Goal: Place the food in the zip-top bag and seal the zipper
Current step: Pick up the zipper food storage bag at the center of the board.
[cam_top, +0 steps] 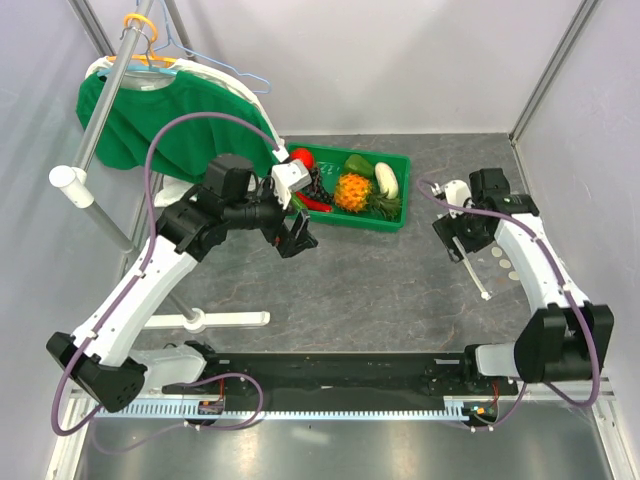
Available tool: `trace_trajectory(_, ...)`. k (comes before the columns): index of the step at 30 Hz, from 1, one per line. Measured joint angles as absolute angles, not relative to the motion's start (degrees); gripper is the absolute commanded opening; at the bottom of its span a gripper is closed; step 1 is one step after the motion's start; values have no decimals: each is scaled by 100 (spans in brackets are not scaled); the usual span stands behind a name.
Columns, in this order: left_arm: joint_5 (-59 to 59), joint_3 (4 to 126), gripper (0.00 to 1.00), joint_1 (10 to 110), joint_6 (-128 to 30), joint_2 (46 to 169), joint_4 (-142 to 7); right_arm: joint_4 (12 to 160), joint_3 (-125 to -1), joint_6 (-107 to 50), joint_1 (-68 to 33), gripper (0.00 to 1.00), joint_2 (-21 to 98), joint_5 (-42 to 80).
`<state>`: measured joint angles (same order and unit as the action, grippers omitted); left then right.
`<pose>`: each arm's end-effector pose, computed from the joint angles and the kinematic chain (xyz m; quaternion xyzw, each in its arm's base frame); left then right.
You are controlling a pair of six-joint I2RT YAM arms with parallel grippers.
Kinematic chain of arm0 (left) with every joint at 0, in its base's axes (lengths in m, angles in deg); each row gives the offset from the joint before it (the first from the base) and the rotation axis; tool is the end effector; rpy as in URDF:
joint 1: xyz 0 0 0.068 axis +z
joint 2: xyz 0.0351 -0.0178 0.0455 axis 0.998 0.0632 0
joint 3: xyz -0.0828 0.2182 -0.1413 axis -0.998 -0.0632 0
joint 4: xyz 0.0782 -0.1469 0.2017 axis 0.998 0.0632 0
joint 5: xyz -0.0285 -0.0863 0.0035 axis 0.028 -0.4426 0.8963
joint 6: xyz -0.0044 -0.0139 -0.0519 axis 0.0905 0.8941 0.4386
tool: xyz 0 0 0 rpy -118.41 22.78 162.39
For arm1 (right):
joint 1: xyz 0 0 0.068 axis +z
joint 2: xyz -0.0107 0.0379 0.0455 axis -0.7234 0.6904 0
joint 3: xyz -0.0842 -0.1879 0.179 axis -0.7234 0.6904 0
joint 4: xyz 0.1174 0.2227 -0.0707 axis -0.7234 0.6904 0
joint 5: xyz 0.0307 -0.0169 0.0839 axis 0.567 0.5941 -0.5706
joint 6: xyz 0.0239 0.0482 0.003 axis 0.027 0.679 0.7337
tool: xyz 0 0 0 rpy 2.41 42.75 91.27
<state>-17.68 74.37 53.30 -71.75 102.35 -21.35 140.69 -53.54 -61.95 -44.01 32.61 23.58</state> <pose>0.1984 -0.1481 0.4110 0.4240 0.7513 -0.2824 0.4196 0.2513 0.0122 0.2904 -0.2482 0.9430 -0.0201 0.2208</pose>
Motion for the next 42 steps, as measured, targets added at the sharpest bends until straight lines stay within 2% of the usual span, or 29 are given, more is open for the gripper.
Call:
trace_trajectory(6, -2114, 7075, 100, 5327, -7131, 10060, -2441, 13859, -5111, -6280, -4473, 63, 3876, 2658)
trace_trajectory(14, -2208, 6832, 100, 5327, -7046, 10056, -2706, 13125, -5052, -6219, -4473, 61, 4925, 3117)
trace_trajectory(27, -2208, 6631, 100, 5327, -6980, 10056, -2861, 12263, -5011, -6075, -4475, 55, 5788, 3510)
trace_trajectory(36, -2214, 6567, 100, 5327, -6971, 10056, -2867, 12198, -5127, -6079, -4543, 36, 5989, 3558)
trace_trajectory(39, -2214, 6537, 100, 5327, -6965, 10056, -2900, 12215, -5218, -6079, -4578, 26, 6070, 3525)
trace_trajectory(42, -2219, 6519, 100, 5327, -6958, 10056, -2902, 12231, -5269, -6090, -4582, 10, 6105, 3453)
